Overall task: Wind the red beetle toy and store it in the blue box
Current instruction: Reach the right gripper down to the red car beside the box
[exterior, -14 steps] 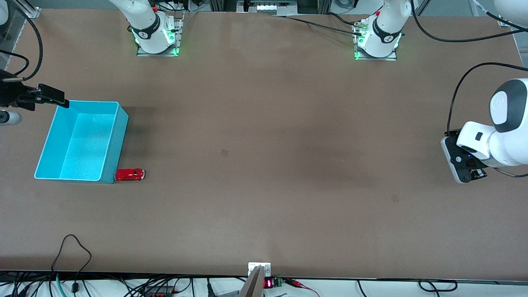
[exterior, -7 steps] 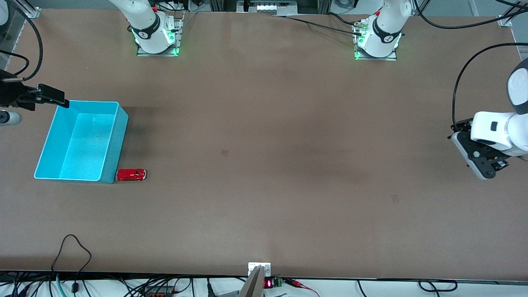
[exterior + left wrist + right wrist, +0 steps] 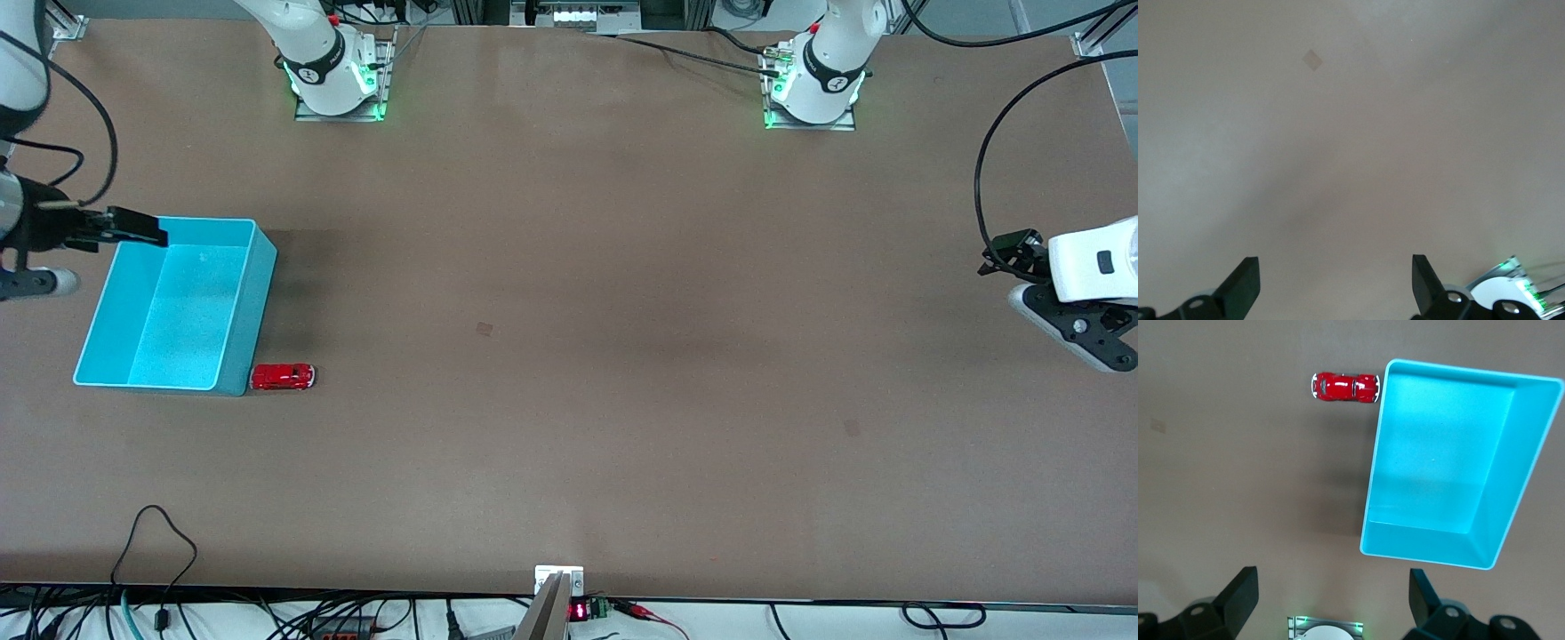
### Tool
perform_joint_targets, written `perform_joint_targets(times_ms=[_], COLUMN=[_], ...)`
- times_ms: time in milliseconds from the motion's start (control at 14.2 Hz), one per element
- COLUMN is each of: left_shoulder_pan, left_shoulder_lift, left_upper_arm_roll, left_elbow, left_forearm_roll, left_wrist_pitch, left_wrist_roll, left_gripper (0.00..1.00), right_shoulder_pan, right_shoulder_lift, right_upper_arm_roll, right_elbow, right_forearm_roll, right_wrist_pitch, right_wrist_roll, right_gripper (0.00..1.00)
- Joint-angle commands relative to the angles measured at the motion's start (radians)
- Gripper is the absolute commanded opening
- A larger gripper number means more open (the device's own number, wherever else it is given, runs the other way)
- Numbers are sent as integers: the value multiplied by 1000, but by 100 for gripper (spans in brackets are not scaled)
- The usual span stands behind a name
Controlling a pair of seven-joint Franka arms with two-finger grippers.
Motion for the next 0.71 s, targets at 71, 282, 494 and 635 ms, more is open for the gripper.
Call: perform_joint_targets(times_ms=[71,282,494,635], left_shoulder_pan=[-5,-107,-230,-230], left_shoulder_lift=[-7,-123,-324,-409], left_upper_arm_roll=[-31,58,233,233], left_elbow=[96,-3,-303,-415], left_forearm_roll=[2,-24,-138,-130], left_wrist_pitch=[-98,-66,217,285], left_wrist_roll=[-259,-509,-636,-636], left_gripper=[100,100,100,100], right_shoulder_pan=[1,15,41,32], right_shoulder_lift=[115,182,225,227], right_upper_arm_roll=[2,4,16,68], right_elbow=[9,3,-61,-153], right_forearm_roll=[12,5,1,-4], right_wrist_pitch=[67,158,323,496], right_wrist_roll=[-170,-287,-483,-650], right_gripper=[100,100,100,100])
